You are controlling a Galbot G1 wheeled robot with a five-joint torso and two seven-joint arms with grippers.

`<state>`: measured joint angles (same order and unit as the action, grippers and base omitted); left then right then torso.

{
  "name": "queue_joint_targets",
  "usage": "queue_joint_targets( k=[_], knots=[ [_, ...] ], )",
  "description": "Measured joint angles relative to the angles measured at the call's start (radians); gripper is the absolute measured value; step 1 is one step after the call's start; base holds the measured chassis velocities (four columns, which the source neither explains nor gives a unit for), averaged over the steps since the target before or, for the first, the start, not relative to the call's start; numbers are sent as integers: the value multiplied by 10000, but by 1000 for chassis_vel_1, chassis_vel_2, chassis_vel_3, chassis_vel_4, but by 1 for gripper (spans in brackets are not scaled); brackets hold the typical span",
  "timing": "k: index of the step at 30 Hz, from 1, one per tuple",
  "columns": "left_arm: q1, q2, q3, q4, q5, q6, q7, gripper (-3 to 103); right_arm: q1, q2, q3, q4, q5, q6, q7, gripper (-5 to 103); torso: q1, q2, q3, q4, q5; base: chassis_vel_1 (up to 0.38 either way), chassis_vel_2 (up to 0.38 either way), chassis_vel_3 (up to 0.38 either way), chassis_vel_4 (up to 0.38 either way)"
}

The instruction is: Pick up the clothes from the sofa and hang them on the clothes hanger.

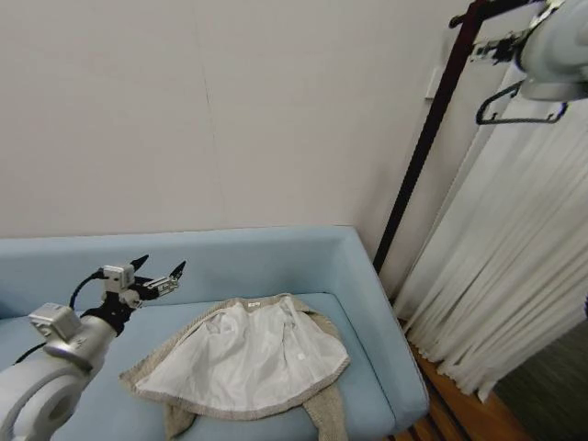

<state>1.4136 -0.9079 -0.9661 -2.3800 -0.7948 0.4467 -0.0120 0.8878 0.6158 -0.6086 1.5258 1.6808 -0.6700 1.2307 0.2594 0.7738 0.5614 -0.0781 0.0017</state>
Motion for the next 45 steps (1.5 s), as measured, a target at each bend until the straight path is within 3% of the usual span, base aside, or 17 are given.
queue_joint_targets(
  k=[9,21,23,26,27,28,29,32,33,34,35,38,40,41,43,44,45],
  knots=[
    [-329,-109,452,-12,2,7,-79,100,282,648,-249,-1214,1558,693,1081,100,0,-1,1,5,-3,0,0,0,0],
    [-358,-347,524,9,-9,-50,-48,100,492,929,-494,-1980,1889,1082,1464,98,0,0,0,2,-2,0,0,0,0],
    [-358,-414,537,7,-10,-142,8,100,485,928,-529,-1964,1945,1175,1498,83,0,0,0,3,-3,0,0,0,0],
    [-329,-492,539,9,-12,-364,133,100,482,914,-602,-1959,1949,1263,1498,83,0,0,0,3,-2,0,0,0,0],
    [-313,-533,536,9,-13,-403,165,100,490,902,-634,-1953,1960,1287,1498,71,0,0,0,3,-2,0,0,0,0],
    [-297,-571,528,9,-14,-425,181,100,503,884,-677,-1926,1971,1302,1498,71,0,0,0,2,-2,0,0,0,0],
    [-282,-605,521,9,-14,-443,198,100,518,858,-730,-1882,1976,1322,1498,60,0,0,0,2,-2,0,0,0,0],
    [-257,-668,516,8,-15,-463,215,100,545,808,-815,-1771,1996,1353,1502,60,0,0,0,2,-2,0,0,0,0],
    [-247,-698,513,0,-16,-476,218,100,562,783,-851,-1711,2018,1366,1512,49,0,-1,0,2,-3,0,0,0,0],
    [-239,-718,510,-14,-17,-479,220,100,578,757,-883,-1657,2042,1378,1518,49,0,0,0,3,-3,0,0,0,0],
    [-233,-736,502,-30,-18,-484,224,100,605,720,-934,-1595,2074,1385,1519,38,0,0,0,3,-3,0,0,0,0],
    [-222,-768,477,-44,-19,-492,227,100,651,657,-1016,-1524,2113,1389,1521,27,0,0,0,2,-2,0,0,0,0],
    [-199,-807,446,-58,-20,-512,239,100,702,583,-1096,-1452,2166,1390,1529,27,0,0,0,0,-2,0,0,0,0],
    [-179,-830,423,-69,-21,-523,246,100,726,537,-1138,-1396,2201,1390,1530,16,0,0,0,0,-1,0,0,0,0],
    [-155,-852,394,-85,-22,-528,259,100,747,489,-1179,-1334,2213,1391,1530,16,0,0,0,0,-1,0,0,0,0],
    [-113,-877,344,-115,-23,-543,287,100,762,414,-1224,-1230,2240,1391,1533,8,0,0,-1,-1,-1,0,0,0,0],
    [-82,-894,308,-136,-23,-555,307,100,770,358,-1247,-1140,2244,1391,1531,8,0,0,-1,1,-2,0,0,0,0]
  ],
)
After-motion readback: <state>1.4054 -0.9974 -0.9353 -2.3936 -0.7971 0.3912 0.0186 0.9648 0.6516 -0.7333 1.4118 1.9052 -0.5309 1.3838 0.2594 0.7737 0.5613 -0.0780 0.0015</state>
